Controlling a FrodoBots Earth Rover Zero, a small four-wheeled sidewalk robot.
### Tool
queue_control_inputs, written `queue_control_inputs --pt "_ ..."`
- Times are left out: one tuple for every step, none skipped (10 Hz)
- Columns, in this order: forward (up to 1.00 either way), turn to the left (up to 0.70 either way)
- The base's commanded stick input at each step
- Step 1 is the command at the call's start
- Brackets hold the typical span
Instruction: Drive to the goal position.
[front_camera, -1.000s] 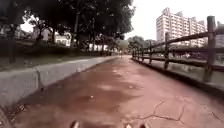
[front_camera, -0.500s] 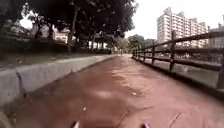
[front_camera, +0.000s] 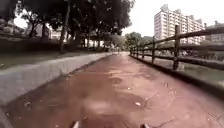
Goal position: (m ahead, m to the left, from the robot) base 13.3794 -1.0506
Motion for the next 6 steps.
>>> queue_control_inputs --pt "0.7 0.0" --pt "0.7 0.0" --pt "0.7 0.0" --pt "0.7 0.0" --pt "0.7 0.0" --pt "0.7 0.0"
